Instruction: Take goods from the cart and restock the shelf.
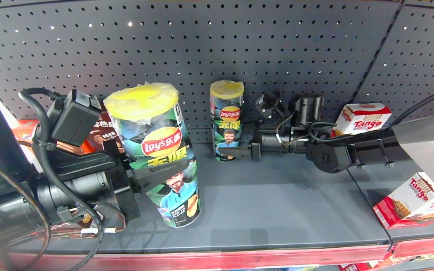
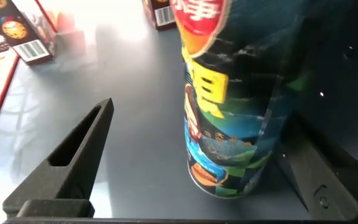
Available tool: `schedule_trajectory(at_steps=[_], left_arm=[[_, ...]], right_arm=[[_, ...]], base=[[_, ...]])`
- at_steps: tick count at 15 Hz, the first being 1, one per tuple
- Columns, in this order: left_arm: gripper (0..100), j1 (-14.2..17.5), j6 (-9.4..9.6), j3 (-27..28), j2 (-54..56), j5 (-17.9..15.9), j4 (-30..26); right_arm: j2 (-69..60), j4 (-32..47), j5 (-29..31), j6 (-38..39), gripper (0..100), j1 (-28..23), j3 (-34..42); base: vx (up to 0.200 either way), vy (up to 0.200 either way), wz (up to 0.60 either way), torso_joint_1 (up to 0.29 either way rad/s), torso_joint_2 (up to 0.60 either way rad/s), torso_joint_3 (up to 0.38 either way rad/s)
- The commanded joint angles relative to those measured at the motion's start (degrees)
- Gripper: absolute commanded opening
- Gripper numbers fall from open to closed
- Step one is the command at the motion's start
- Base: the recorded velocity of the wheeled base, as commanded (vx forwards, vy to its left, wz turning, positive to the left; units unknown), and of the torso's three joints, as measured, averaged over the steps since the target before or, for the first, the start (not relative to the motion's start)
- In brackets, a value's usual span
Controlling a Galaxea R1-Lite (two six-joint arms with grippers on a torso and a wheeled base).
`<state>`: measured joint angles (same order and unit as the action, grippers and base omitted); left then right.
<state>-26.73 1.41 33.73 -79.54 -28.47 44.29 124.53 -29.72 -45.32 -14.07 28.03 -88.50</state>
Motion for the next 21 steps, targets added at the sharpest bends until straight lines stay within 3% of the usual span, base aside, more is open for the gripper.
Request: schedule_trajectory(at_steps=[1,7,13,14,21], left_arm=[[0,0.0,-0.01,-0.2,-0.1,0.1,0.0],[0,0.0,-0.01,-0.2,-0.1,0.1,0.0],[0,0.0,-0.01,-0.4,-0.1,0.2,0.0],[0,0.0,-0.01,-0.9,0.0,0.3,0.0],[0,0.2,-0.01,-2.4,2.0,0.6,0.0]], right_arm=[[1.1,-0.3,1.0,0.0,100,0.1,-0.4],[1.7,-0.3,1.4,0.1,100,0.5,-0.5],[3.9,-0.4,5.9,2.3,100,1.7,-4.0],[3.7,-0.4,5.9,2.5,0,1.9,-4.0],[-1.6,-2.0,8.6,2.6,0,4.1,2.5]], base=[[0.0,0.0,0.0,0.0,0.0,0.0],[0.0,0.0,0.0,0.0,0.0,0.0],[0.0,0.0,0.0,0.0,0.0,0.0],[0.0,0.0,0.0,0.0,0.0,0.0],[0.0,0.0,0.0,0.0,0.0,0.0]])
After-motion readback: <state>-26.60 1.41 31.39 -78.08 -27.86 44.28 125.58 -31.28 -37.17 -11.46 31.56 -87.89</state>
